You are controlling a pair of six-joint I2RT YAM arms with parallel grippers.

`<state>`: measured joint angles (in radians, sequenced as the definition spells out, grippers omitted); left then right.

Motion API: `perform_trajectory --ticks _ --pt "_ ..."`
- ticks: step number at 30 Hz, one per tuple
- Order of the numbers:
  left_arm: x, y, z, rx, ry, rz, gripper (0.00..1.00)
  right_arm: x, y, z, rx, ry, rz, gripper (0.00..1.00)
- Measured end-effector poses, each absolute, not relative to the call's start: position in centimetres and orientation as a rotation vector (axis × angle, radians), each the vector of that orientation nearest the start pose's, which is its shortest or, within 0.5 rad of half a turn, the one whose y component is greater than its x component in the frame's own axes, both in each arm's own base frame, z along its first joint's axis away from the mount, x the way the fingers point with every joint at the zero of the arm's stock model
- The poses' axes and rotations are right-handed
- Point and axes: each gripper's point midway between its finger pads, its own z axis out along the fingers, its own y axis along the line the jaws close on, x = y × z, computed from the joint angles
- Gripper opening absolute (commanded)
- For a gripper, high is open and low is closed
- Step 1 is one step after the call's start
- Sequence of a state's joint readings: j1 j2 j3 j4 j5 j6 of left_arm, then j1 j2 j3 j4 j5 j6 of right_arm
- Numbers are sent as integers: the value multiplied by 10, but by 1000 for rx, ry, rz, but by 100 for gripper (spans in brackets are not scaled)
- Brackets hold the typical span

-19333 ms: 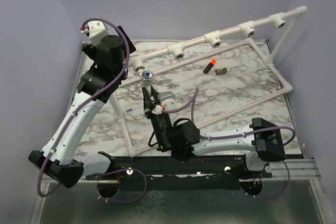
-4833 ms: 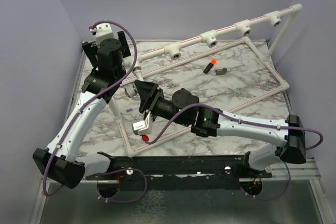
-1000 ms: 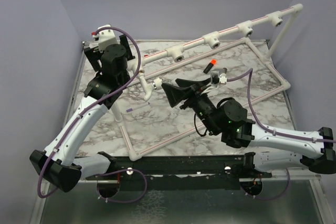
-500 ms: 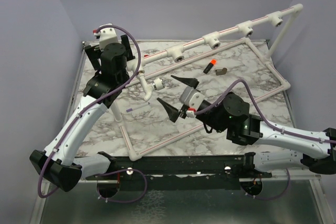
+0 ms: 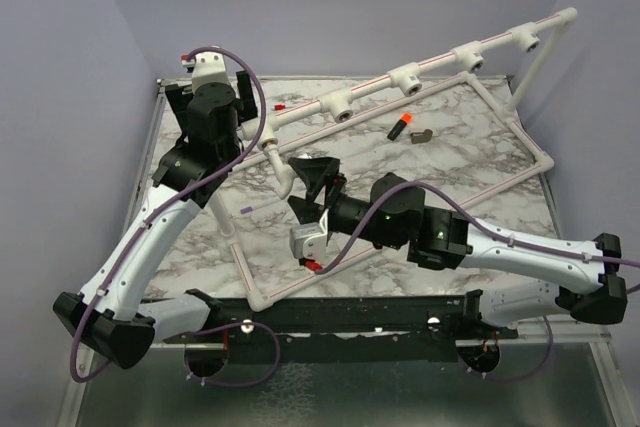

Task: Install the water faucets

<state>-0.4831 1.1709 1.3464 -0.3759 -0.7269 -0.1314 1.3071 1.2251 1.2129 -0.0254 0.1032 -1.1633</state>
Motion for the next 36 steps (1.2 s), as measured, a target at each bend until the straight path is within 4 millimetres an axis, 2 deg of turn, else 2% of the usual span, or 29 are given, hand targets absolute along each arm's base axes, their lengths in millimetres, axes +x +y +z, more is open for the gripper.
perform_trajectory --ticks 6,11,17,20,30,36 --pt "357 -62 375 -200 1719 178 99 175 404 380 -1570 507 -128 79" --pt "358 -62 375 -199 1720 177 99 181 408 387 -1546 458 -211 73" --pt "358 -62 375 -197 1720 177 99 185 408 393 -1514 430 -267 61" --pt "358 -62 375 -197 1720 177 99 186 409 392 -1513 426 -279 52" --pt "358 -62 375 -192 1718 180 99 180 413 386 -1478 422 -291 1" --pt "358 -62 375 -189 1718 182 99 180 414 386 -1369 501 -231 0"
